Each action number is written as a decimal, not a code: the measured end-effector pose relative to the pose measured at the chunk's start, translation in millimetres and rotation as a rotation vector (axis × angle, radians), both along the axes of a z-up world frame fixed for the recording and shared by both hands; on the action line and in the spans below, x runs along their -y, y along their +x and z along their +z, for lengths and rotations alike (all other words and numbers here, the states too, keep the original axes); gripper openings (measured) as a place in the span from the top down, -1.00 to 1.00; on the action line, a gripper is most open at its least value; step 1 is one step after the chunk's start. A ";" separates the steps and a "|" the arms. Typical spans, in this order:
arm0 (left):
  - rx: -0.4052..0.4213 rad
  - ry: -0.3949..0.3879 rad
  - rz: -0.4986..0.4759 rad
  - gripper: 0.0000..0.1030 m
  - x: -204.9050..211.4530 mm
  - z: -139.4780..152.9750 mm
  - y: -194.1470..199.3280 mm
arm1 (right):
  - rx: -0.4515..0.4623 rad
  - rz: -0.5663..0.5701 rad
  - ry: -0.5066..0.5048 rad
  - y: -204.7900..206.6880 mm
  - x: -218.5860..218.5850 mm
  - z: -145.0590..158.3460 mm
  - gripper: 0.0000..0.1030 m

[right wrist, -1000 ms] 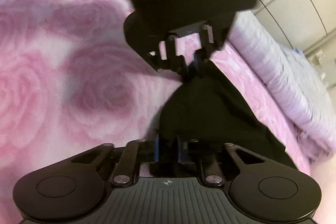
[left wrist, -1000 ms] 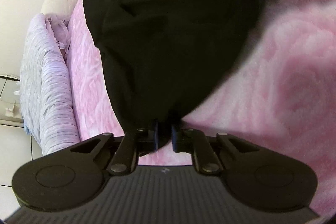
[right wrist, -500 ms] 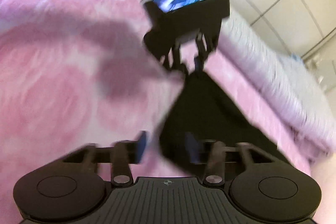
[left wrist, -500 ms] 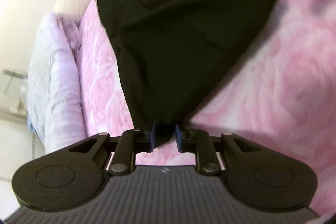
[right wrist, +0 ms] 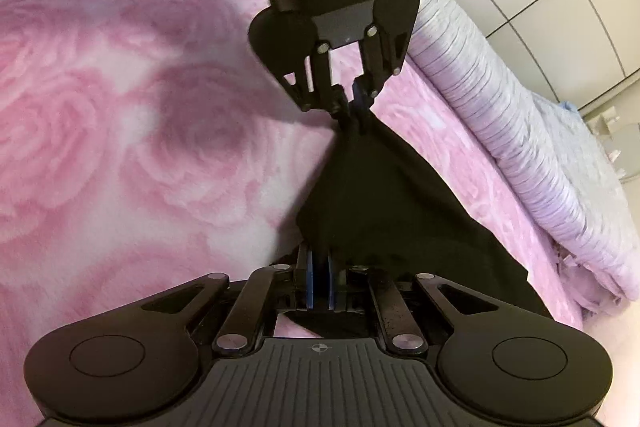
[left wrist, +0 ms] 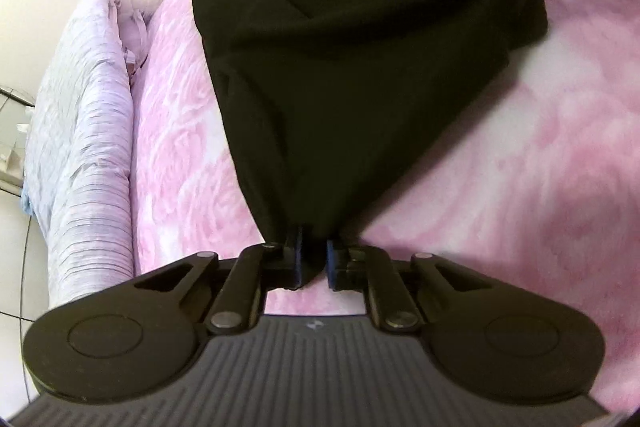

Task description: Fold clothes

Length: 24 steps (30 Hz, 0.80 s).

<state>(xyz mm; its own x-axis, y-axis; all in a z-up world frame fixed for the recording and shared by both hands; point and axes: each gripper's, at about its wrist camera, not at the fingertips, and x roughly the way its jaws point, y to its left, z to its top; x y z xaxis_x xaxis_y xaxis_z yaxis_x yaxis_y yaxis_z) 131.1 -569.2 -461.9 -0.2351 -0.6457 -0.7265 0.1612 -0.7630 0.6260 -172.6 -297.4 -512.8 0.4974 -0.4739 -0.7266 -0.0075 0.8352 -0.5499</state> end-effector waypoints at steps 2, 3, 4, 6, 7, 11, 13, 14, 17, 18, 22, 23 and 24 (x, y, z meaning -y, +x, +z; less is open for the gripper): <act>0.000 0.000 0.006 0.79 -0.1 1.9 1.6 | 0.005 -0.014 0.013 -4.8 -7.4 9.2 0.90; 0.009 -0.009 0.008 0.79 -1.4 1.4 1.8 | 0.008 -0.018 0.022 -5.8 -11.4 12.5 0.90; 0.017 -0.019 0.010 0.79 -2.8 1.0 2.0 | 0.013 -0.020 0.028 -6.0 -15.4 15.7 0.89; 0.028 -0.035 0.037 0.79 -0.1 2.0 5.4 | 0.017 -0.005 0.037 -6.2 -21.3 21.0 0.89; 0.033 -0.044 0.054 0.79 2.2 3.0 7.6 | 0.015 -0.003 0.047 -5.7 -23.5 21.9 0.89; 0.038 -0.046 0.076 0.79 7.6 5.7 12.8 | -0.003 -0.029 0.090 -0.6 -29.2 21.5 0.77; 0.035 -0.038 0.089 0.78 8.7 7.1 13.2 | 0.009 -0.026 0.088 2.8 -36.1 22.1 0.17; 0.037 -0.034 0.099 0.77 10.0 7.8 14.1 | 0.019 -0.020 0.085 5.2 -39.4 22.7 0.08; 0.047 -0.026 0.142 0.86 13.2 7.7 19.3 | 0.037 0.022 0.041 15.1 -46.0 18.0 -0.05; 0.047 -0.029 0.162 0.90 14.1 8.5 22.2 | 0.038 0.042 0.017 19.3 -47.3 14.5 -0.06; 0.026 -0.068 0.162 0.89 2.1 19.5 30.4 | -0.022 0.058 -0.040 29.7 -27.3 -8.3 -0.04; 0.020 -0.083 0.138 0.84 -4.5 23.3 30.4 | -0.025 0.038 -0.023 27.5 -18.3 -9.9 -0.04; 0.021 -0.096 0.099 0.77 -11.4 25.1 27.5 | -0.031 0.031 -0.013 24.4 -12.2 -11.1 -0.03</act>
<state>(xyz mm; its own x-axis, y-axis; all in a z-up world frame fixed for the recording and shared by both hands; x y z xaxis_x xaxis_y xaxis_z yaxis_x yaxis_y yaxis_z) 158.6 -557.8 -436.8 -0.1519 -0.7315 -0.6647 0.2185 -0.6807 0.6992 -148.2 -285.2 -523.9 0.4891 -0.4680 -0.7360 -0.0509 0.8271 -0.5598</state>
